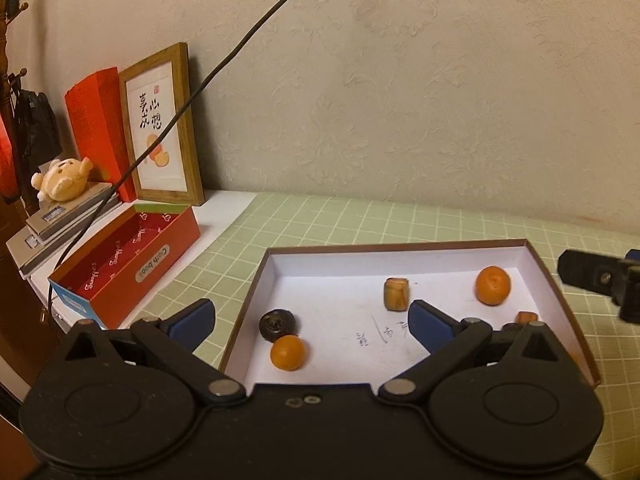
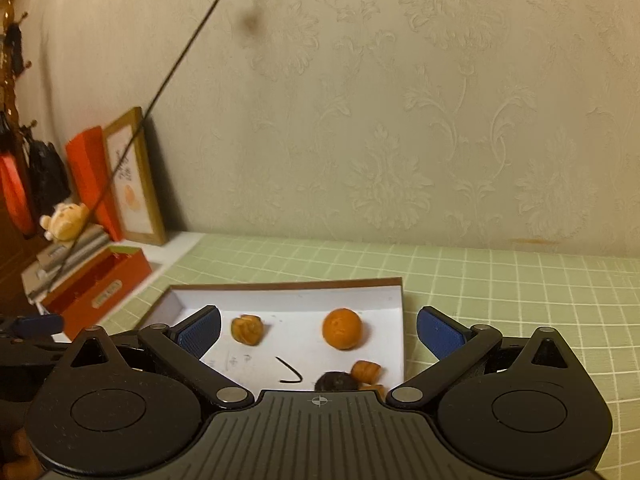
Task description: Organize fruits
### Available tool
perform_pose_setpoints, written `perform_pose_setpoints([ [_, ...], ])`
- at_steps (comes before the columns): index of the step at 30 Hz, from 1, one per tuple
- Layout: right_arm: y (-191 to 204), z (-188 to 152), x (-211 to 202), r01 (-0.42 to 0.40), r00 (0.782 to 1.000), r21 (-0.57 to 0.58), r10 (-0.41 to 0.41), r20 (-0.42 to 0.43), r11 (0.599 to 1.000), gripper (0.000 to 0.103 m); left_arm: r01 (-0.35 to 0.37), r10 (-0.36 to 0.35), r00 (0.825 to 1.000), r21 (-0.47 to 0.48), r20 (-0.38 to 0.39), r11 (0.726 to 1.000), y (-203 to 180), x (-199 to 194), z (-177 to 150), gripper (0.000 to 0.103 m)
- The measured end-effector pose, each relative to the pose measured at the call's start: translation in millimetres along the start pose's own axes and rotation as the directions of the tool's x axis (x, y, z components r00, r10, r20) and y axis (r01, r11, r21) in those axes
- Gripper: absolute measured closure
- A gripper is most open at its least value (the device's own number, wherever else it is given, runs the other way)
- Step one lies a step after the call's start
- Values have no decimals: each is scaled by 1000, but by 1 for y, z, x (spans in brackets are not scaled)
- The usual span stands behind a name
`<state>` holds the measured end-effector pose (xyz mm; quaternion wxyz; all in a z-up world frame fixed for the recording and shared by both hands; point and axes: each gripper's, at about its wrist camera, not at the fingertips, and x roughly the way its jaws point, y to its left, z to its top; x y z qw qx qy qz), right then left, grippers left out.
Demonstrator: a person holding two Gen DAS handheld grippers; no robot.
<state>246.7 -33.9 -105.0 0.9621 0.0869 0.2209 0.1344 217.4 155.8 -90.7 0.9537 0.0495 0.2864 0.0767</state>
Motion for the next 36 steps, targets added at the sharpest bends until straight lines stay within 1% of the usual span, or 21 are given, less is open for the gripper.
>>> perform_pose_setpoints([
  [2,-1,1,-5,2,1000,4,-2,8,1000,0,1,-1,1000,-4,-2,1000,-2,-5,3,6],
  [4,-2,2,-10,-20,1000,10,20,16,1000,0,12,-12,1000,-2,6,1000,-4,-12,2,6],
  [5,-1,3,-11,-17,1000,5,17,8,1000,0,11,-11,1000,2,8,1000,-6,-15,2,6],
  [9,-1,4,-23,-17,1000,1,17,24,1000,0,-6,5,1000,22,26,1000,-12,-29,-1,6],
  [12,0,5,-34,-22,999,0,22,33,1000,0,-1,1,999,8,41,1000,-14,-47,-2,6],
  [15,1,7,-56,-36,999,1,36,41,999,0,13,-12,999,-18,46,1000,-12,-70,-1,6],
  [19,4,6,-100,-62,996,-24,63,60,998,0,23,-20,999,-58,47,998,-11,-106,1,6],
  [21,4,4,-121,-53,997,-32,55,60,998,0,33,-30,999,-68,44,997,-13,-124,0,6],
  [23,3,2,-142,-61,997,-31,63,46,998,0,40,-37,998,-79,45,996,-16,-140,-3,6],
  [26,1,-3,-172,-44,998,-27,45,38,999,0,58,-54,997,-84,46,995,-21,-162,-8,6],
  [30,2,-9,-208,-26,998,-32,28,52,999,0,74,-70,996,-64,54,995,-31,-188,-15,6],
  [33,6,-10,-226,-16,998,-32,18,67,999,0,79,-75,994,-58,74,995,-35,-206,-19,6],
  [36,12,-10,-241,-13,996,-37,17,92,999,0,93,-87,993,-76,82,993,-35,-220,-24,6],
])
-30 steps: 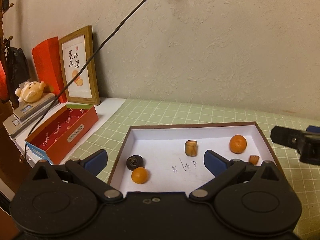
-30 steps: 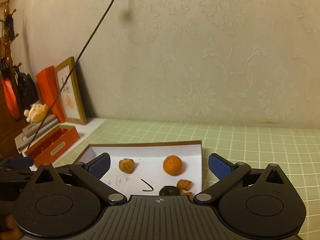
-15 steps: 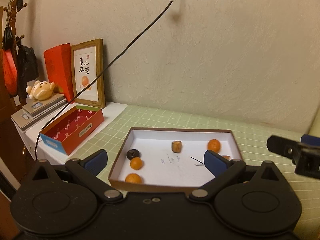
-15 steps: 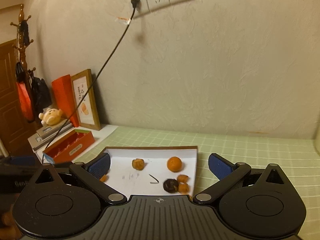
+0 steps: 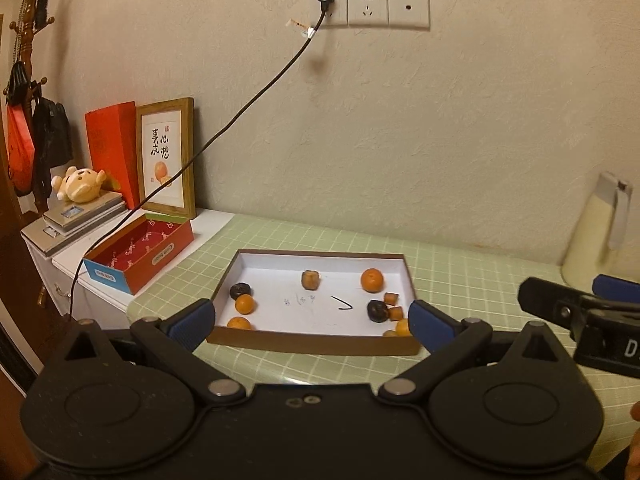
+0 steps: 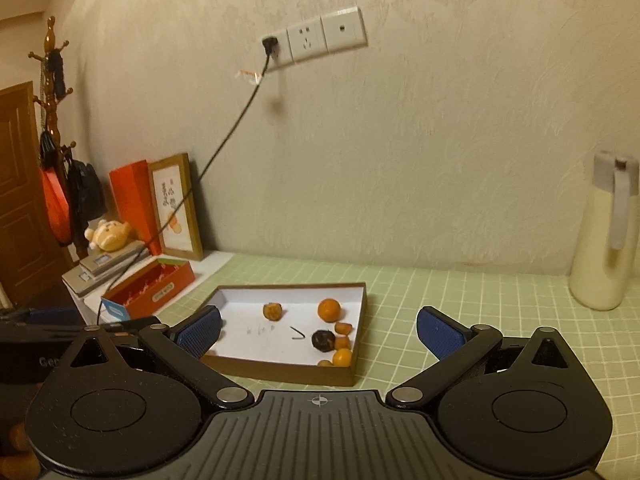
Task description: Organize fruits
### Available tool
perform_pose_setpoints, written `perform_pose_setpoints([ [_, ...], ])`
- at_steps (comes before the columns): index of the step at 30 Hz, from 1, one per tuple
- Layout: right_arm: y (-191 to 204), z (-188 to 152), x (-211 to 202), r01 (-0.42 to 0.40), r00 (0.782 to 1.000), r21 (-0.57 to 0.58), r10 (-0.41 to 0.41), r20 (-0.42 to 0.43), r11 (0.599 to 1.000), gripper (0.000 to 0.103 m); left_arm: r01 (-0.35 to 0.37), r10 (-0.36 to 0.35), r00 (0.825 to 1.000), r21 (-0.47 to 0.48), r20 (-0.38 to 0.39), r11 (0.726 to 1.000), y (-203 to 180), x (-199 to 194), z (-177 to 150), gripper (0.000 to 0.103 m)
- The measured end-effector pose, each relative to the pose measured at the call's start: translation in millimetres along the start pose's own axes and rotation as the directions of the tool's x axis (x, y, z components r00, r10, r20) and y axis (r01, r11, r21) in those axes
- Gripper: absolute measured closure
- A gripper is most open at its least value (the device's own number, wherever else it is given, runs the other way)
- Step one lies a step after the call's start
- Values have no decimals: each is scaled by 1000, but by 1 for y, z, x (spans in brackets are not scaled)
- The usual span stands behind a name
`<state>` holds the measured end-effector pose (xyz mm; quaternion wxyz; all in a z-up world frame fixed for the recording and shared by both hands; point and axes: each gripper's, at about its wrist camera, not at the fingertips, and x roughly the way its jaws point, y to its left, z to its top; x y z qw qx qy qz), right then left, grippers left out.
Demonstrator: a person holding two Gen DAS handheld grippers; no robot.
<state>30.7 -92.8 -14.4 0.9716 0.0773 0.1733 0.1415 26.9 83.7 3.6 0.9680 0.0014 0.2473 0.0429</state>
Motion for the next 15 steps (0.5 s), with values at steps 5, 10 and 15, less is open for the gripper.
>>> perform_pose_setpoints([
  [5,7,2,-20,3,999,-8,-2,38,1000,0,7,-7,1000,-12,15,1000,0,-17,-3,6],
  [10,6,3,-25,11,999,-5,-11,54,1000,0,2,-2,999,-3,32,1000,-3,-21,0,6],
  [15,1,2,-21,16,999,1,-16,48,1000,0,5,-5,999,1,34,1000,-7,-16,2,6],
])
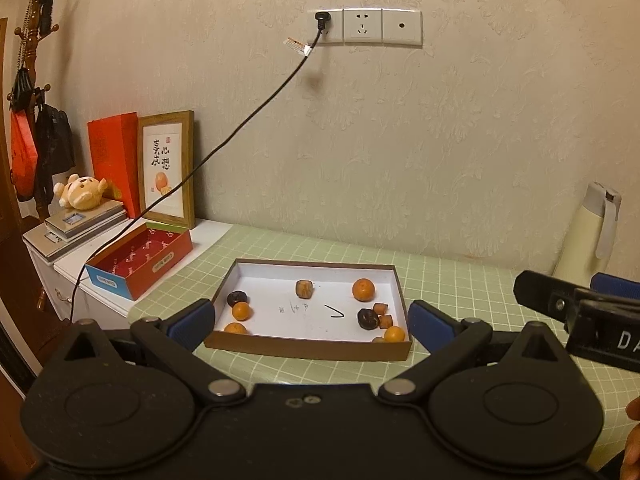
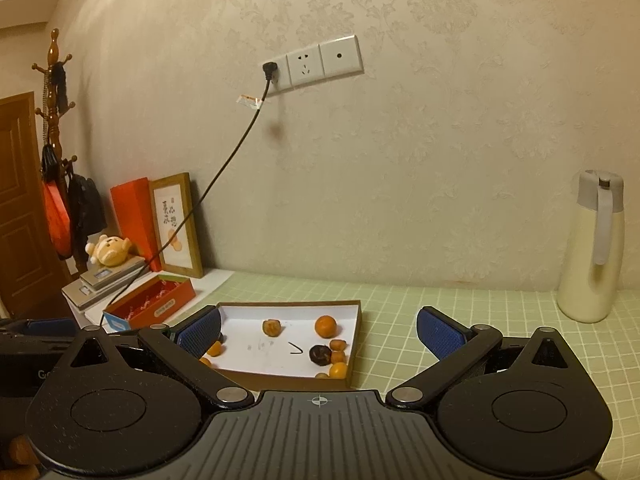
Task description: Organize fruits
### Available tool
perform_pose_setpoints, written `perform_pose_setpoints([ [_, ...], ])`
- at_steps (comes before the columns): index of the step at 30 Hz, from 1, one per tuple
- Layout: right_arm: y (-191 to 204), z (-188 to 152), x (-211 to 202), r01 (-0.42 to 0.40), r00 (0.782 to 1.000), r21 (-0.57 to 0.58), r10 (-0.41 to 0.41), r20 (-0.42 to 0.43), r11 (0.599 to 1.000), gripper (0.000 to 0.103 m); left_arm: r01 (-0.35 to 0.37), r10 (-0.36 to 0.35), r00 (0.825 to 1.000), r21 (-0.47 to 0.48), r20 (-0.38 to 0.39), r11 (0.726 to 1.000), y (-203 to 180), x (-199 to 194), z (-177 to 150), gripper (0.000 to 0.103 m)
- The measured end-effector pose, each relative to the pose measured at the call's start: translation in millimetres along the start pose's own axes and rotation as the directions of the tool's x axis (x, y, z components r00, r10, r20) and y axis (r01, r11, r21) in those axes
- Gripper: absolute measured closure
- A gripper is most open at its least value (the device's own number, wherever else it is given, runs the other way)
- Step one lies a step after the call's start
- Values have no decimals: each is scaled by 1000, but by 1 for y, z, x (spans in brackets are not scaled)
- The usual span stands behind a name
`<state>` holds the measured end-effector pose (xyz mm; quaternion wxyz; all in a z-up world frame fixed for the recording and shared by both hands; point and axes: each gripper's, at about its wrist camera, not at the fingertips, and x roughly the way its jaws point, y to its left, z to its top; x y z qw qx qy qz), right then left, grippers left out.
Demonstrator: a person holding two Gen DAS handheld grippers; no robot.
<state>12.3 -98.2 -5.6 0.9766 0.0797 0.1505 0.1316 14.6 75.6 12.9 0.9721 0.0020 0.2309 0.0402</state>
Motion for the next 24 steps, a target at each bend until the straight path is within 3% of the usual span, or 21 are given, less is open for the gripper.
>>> perform_pose_setpoints([
  [24,3,-1,8,-6,1000,0,6,-7,1000,0,3,-3,1000,-5,-6,1000,0,5,-3,6],
])
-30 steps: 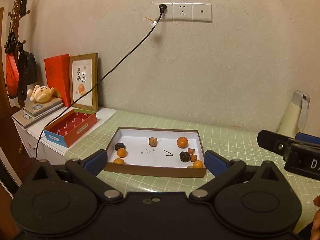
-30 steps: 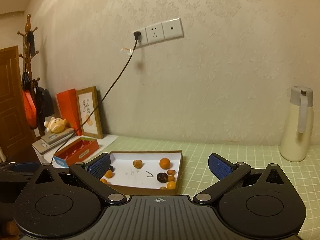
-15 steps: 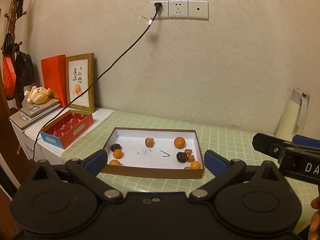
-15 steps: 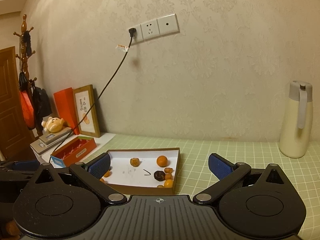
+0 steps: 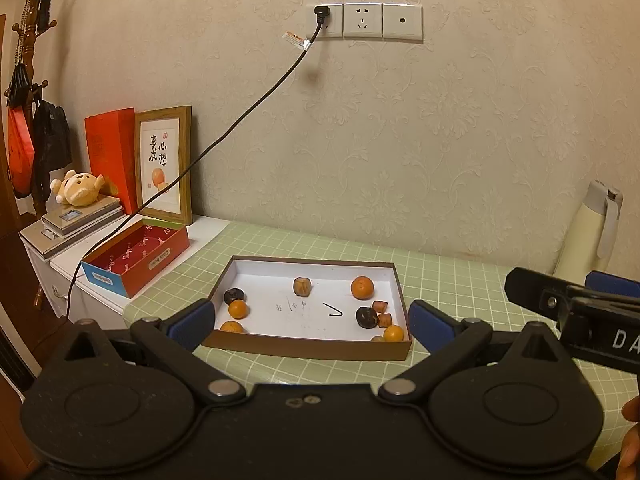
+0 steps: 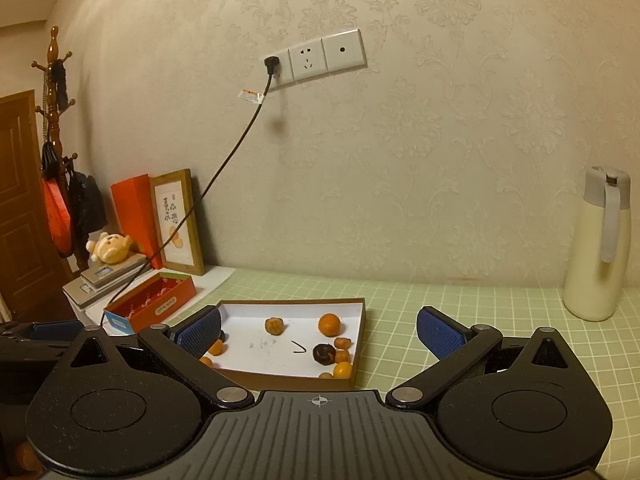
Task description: Organize fruits
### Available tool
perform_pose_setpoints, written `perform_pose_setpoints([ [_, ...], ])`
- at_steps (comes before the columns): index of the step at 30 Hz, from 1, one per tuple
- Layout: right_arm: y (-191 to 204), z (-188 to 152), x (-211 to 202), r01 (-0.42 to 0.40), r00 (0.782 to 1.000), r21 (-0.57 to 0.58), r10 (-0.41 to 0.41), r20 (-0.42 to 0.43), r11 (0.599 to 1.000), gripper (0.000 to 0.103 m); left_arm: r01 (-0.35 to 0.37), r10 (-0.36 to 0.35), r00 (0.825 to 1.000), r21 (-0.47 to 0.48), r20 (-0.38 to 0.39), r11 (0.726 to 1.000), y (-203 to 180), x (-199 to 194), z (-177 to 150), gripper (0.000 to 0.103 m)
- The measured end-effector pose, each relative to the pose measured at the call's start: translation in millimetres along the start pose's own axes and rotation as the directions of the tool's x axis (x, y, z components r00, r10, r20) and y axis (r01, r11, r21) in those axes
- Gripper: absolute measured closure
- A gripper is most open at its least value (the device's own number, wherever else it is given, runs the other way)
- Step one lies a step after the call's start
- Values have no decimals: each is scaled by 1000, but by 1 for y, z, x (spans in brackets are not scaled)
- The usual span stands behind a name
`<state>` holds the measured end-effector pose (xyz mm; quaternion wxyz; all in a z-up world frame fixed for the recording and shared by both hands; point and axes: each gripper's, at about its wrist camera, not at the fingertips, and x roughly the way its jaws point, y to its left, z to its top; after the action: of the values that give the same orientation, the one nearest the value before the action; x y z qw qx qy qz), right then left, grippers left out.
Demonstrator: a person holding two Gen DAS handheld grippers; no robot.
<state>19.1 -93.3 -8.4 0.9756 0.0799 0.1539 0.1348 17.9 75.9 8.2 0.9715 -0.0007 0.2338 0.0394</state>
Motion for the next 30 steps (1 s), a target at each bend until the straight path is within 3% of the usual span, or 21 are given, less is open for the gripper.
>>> perform_pose_setpoints([
  [30,4,1,6,7,1000,-5,-7,1,1000,0,-9,9,1000,-12,-1,1000,3,4,-1,6],
])
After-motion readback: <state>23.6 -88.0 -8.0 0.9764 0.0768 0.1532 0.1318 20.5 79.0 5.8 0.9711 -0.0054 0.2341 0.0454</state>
